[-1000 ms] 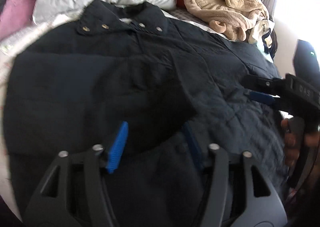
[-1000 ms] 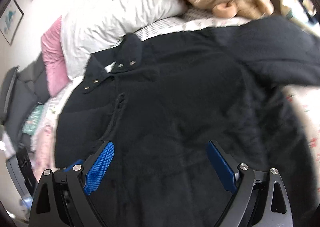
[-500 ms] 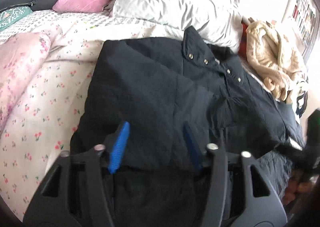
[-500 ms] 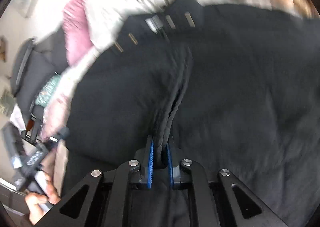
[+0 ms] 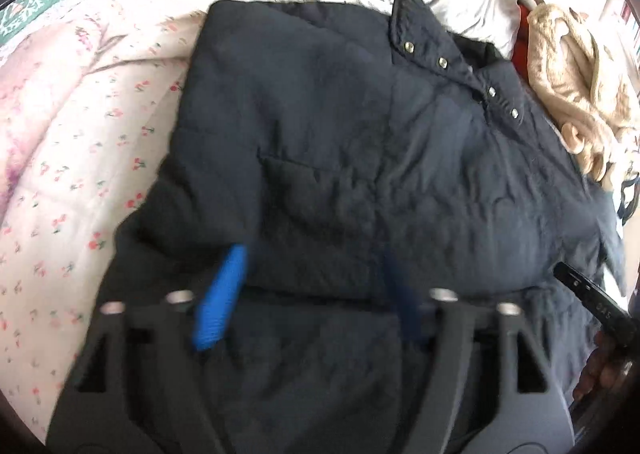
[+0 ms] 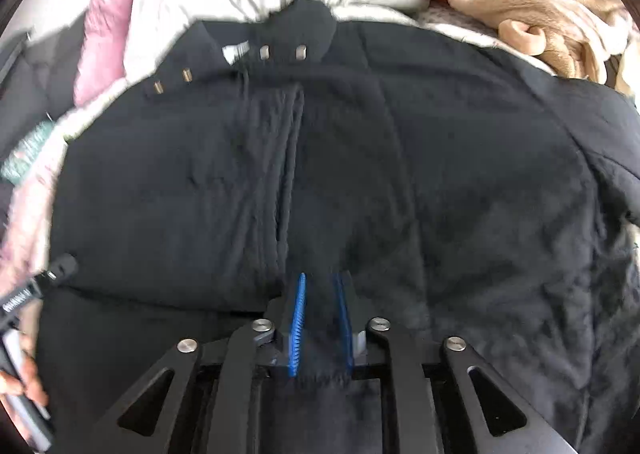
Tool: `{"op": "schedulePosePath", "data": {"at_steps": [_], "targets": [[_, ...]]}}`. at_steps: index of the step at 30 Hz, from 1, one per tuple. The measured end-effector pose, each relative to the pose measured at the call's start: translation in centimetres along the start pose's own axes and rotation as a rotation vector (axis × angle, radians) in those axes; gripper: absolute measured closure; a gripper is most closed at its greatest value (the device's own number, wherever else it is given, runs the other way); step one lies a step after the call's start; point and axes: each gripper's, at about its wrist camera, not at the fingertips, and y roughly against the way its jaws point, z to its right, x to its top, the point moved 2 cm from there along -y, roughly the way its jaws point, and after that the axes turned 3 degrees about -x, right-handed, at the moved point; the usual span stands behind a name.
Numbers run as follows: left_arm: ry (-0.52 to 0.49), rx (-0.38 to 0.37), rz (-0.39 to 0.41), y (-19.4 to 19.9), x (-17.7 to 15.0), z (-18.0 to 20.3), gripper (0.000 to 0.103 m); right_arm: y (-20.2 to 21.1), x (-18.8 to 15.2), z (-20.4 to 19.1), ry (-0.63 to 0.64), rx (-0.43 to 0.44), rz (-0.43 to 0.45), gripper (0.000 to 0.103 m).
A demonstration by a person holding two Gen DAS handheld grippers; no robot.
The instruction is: Fold large clothes
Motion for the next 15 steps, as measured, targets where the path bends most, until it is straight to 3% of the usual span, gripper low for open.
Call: {"op": "schedulePosePath", "data": {"at_steps": [1, 2, 3, 7, 10, 15], "targets": [[0.001, 0.004, 0.005, 0.7, 0.1, 0.0, 0.020, 1.0, 0.1, 0.7, -0.014, 0.005, 0.004, 0.057], [-0.003, 0.011, 0.004, 1.6, 0.1, 0.2, 0.020, 1.7, 0.2, 1.2, -0.026, 0.004, 0.011, 0.023], [-0.008, 0.018, -0.001, 2.2, 0.1, 0.3, 0.019, 3.0, 0.2, 2.3, -0.049, 0.003, 0.048, 0.014], [-0.034, 0.035, -0.008, 4.7, -0.4, 1.2, 0.001, 5.9, 0.4, 6.2, -0.111, -0.011, 0.089, 0.013], [-0.034, 0.008, -0.021, 6.2, -1.3, 2.1, 0.001, 7.7, -0.1, 11.4, -0.214, -0.028, 0.102, 0.013], [-0.018, -0.107, -0.057, 7.0, -3.0, 3.0, 0.000, 10.0, -1.7, 21.3, -0.467, -0.080, 0.099, 0.013]]}}
